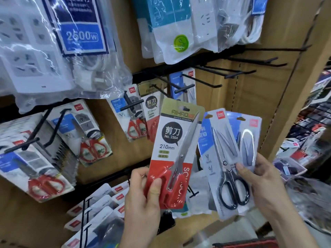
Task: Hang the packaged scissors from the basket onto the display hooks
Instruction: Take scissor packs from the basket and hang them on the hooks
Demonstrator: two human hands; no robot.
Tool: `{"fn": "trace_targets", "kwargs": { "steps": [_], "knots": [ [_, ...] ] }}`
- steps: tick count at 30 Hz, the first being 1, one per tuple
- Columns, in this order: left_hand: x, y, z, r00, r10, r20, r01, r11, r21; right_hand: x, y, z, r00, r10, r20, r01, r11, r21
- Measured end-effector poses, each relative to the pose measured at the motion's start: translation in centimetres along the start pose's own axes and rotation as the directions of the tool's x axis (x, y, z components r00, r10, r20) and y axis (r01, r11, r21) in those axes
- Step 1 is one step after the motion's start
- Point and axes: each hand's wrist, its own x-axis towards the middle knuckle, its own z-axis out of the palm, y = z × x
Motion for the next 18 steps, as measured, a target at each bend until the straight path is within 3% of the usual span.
{"fn": "trace_targets", "kwargs": {
  "steps": [7,13,18],
  "knots": [
    [0.3,0.5,1.2,0.994,-0.111,0.011,0.111,0.977,-0.184,-0.6,-0.4,-0.9,0.996,0.054,-0.073,-0.045,0.992,0.117],
    [0.5,1.1,2.3,0.986,-0.160,0.046,0.166,0.963,-0.211,-1.1,-1.0,0.2,0.995,0.096,-0.029,-0.089,0.979,0.184],
    [1.4,0.4,2.7,0.974,-0.216,0.072,0.223,0.967,-0.121,-1.1,-1.2,0.7,0.991,0.136,0.010,-0.135,0.964,0.230]
  ]
}}
